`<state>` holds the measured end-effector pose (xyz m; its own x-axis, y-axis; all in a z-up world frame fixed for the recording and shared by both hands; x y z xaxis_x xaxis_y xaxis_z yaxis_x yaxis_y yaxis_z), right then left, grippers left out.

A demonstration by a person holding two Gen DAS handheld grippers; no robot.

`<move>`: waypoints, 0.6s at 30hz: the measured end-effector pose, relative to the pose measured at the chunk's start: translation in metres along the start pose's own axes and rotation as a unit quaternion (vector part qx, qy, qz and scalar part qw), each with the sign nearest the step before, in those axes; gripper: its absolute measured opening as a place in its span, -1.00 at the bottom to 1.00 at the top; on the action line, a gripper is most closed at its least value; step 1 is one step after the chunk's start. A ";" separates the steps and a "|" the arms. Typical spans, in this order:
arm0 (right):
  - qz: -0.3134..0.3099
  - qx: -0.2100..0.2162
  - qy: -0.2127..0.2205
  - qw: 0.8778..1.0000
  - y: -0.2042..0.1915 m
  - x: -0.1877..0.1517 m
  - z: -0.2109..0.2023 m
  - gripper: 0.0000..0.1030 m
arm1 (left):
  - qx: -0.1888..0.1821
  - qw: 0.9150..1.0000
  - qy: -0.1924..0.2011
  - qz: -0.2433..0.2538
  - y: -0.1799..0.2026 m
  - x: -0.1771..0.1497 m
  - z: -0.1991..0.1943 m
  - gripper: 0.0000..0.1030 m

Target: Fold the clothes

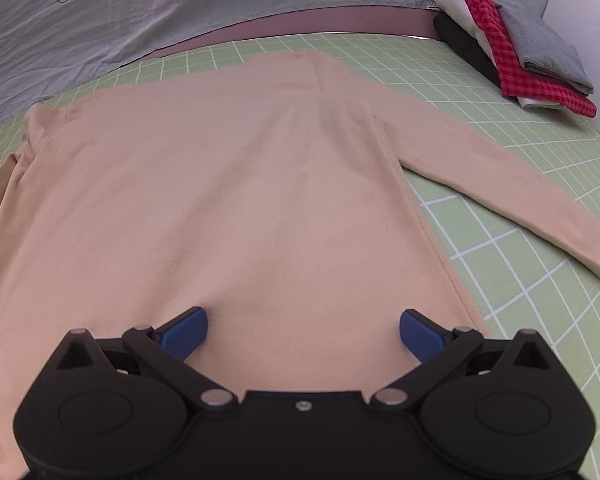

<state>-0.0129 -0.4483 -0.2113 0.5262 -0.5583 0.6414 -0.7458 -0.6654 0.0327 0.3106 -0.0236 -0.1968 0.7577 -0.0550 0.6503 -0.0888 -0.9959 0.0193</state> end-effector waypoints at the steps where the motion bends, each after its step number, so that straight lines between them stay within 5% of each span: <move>1: 0.000 -0.002 -0.001 1.000 -0.001 0.001 0.000 1.00 | -0.001 1.000 0.006 -0.005 -0.001 0.004 0.002 0.66; 2: -0.001 -0.004 -0.002 1.000 -0.001 0.002 0.001 1.00 | -0.004 1.000 0.008 -0.004 0.001 0.006 0.004 0.56; 4: -0.008 -0.007 -0.002 1.000 -0.002 0.003 0.001 1.00 | -0.008 1.000 0.012 0.000 0.004 0.011 0.007 0.00; 9: -0.009 -0.004 0.001 1.000 -0.002 0.003 0.001 1.00 | -0.009 1.000 0.023 0.011 0.010 0.009 0.001 -0.79; 18: 0.003 0.008 0.014 1.000 0.001 0.000 0.001 1.00 | -0.031 0.997 0.065 0.030 0.005 -0.014 -0.059 -0.97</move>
<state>-0.0131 -0.4489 -0.2118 0.5097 -0.5489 0.6625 -0.7425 -0.6696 0.0164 0.2613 -0.0239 -0.1612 0.6601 -0.1000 0.7445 -0.1735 -0.9846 0.0216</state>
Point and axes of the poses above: each gripper's, at about its wrist camera, not at the fingertips, and z roughly the way its jaws point, y to its right, x to its top, the point moved 9 cm from there along z, roughly the way its jaws point, and after that the axes turned 5 degrees about y, right-handed, at the moved point
